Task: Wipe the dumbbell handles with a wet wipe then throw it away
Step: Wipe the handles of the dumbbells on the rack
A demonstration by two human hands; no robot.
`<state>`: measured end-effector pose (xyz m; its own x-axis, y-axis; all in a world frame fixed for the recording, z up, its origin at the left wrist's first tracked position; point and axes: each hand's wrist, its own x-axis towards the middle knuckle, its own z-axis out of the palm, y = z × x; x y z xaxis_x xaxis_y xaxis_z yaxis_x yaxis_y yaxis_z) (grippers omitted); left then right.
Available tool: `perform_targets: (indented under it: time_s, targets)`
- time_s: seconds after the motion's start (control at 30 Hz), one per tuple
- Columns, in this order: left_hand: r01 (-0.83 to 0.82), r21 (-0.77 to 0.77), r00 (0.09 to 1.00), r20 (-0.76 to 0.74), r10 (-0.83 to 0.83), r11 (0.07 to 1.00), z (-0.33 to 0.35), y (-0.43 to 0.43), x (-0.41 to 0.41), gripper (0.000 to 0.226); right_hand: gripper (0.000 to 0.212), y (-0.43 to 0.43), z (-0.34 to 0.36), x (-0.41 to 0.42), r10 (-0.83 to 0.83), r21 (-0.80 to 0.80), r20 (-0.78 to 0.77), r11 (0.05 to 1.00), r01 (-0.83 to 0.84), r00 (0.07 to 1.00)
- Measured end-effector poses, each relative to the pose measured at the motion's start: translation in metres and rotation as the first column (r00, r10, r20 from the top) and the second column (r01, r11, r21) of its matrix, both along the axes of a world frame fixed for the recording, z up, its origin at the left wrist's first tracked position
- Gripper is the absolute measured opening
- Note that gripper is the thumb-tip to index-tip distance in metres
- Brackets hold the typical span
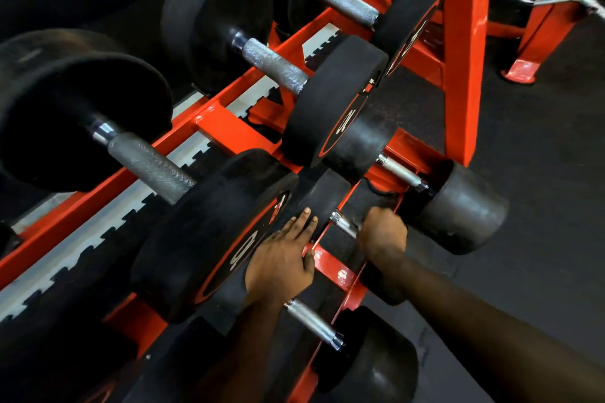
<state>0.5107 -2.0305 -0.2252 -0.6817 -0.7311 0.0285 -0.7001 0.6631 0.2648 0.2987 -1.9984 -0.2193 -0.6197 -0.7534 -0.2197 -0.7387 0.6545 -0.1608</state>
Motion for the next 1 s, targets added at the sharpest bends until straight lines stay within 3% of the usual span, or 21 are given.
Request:
perform_targets:
  time_s: [0.07,0.1,0.2,0.3,0.37,0.43,0.6,0.67,0.77,0.83,0.9,1.0]
  targets:
    - [-0.005,0.004,1.000,0.000,0.005,1.000,0.000,-0.001,0.000,0.068,0.022,-0.020,-0.005,-0.016,0.042,-0.037,0.157,0.999,-0.036,0.987]
    - [-0.006,0.006,1.000,-0.003,0.006,1.000,0.001,0.000,-0.001,0.068,0.023,-0.027,-0.009,-0.019,0.071,-0.045,0.310,0.997,-0.060,0.948]
    - [-0.003,-0.004,1.000,0.000,0.003,1.000,-0.001,0.001,-0.001,0.068,0.033,-0.042,-0.024,-0.024,-0.023,-0.066,0.759,0.992,0.112,0.651]
    - [-0.012,-0.015,1.000,-0.005,0.012,1.000,-0.002,0.000,0.001,0.066,0.024,-0.053,-0.031,-0.024,-0.121,-0.027,0.912,0.936,0.351,0.391]
    - [-0.012,-0.020,1.000,-0.010,0.012,1.000,-0.004,-0.001,0.001,0.065,0.026,-0.056,-0.027,-0.020,-0.152,0.037,0.954,0.914,0.404,0.258]
    - [-0.014,-0.020,1.000,-0.013,0.014,1.000,-0.004,-0.001,0.000,0.066,0.032,-0.053,-0.028,-0.018,-0.174,0.079,0.937,0.950,0.300,0.303]
    - [-0.024,-0.015,1.000,-0.013,0.024,1.000,-0.003,0.000,-0.001,0.068,0.055,-0.023,-0.038,-0.028,-0.219,0.217,0.785,0.973,0.074,0.579]
    - [-0.018,-0.014,1.000,-0.013,0.018,1.000,-0.002,0.000,-0.002,0.068,0.044,-0.022,-0.035,-0.029,-0.115,0.169,0.711,0.986,-0.010,0.694]
    - [-0.025,-0.016,1.000,-0.010,0.025,1.000,-0.004,-0.001,-0.002,0.067,0.037,-0.037,-0.033,-0.018,-0.147,0.090,0.835,0.987,0.131,0.530]
    - [-0.020,-0.014,1.000,-0.020,0.020,1.000,-0.004,-0.001,-0.002,0.067,0.042,-0.047,-0.037,-0.017,-0.213,0.136,0.898,0.966,0.218,0.386]
    - [-0.016,-0.025,1.000,-0.019,0.016,1.000,-0.004,-0.003,-0.002,0.067,0.046,-0.048,-0.038,-0.014,-0.225,0.151,0.893,0.966,0.211,0.390]
    - [-0.022,-0.022,0.999,-0.026,0.021,1.000,-0.005,-0.001,-0.001,0.066,0.042,-0.035,-0.042,-0.016,-0.118,0.078,0.786,0.993,0.092,0.607]
